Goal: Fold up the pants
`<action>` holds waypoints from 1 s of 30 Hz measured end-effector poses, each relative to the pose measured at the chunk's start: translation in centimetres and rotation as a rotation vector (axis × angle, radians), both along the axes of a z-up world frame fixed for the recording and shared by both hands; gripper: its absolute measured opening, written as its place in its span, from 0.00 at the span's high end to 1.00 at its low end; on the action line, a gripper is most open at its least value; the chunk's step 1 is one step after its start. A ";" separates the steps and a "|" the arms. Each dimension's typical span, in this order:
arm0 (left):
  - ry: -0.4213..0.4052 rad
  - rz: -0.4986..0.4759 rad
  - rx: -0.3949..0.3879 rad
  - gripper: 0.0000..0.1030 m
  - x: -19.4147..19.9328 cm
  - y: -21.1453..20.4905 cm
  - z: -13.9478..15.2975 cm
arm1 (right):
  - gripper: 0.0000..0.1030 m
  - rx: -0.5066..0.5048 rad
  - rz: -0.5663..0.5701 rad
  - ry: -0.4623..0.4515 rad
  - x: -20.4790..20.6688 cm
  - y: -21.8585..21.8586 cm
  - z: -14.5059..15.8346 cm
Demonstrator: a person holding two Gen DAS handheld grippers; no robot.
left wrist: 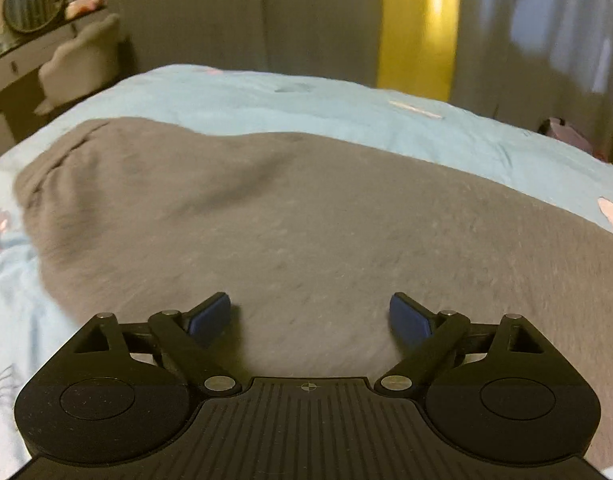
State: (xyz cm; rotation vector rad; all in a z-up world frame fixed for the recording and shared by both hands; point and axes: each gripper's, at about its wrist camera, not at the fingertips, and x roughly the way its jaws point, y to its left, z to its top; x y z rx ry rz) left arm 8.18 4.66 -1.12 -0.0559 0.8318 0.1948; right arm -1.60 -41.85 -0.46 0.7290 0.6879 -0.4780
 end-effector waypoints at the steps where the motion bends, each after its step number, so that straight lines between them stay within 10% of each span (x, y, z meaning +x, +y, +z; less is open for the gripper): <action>1: 0.015 0.015 -0.025 0.09 -0.5 0.6 0.0 | 0.06 0.044 -0.024 -0.009 -0.7 -0.6 0.0; 10: -0.008 0.160 -0.274 0.08 -3.4 4.8 0.0 | 0.15 0.103 -0.044 -0.008 -1.3 -1.0 -0.2; 15: -0.004 0.116 -0.256 0.07 -3.3 3.9 -0.1 | 0.53 0.086 0.099 -0.018 0.1 0.3 0.0; 30: 0.028 0.133 -0.237 0.06 -3.0 3.4 -0.6 | 0.70 0.261 -0.069 -0.045 -2.4 -4.4 -1.9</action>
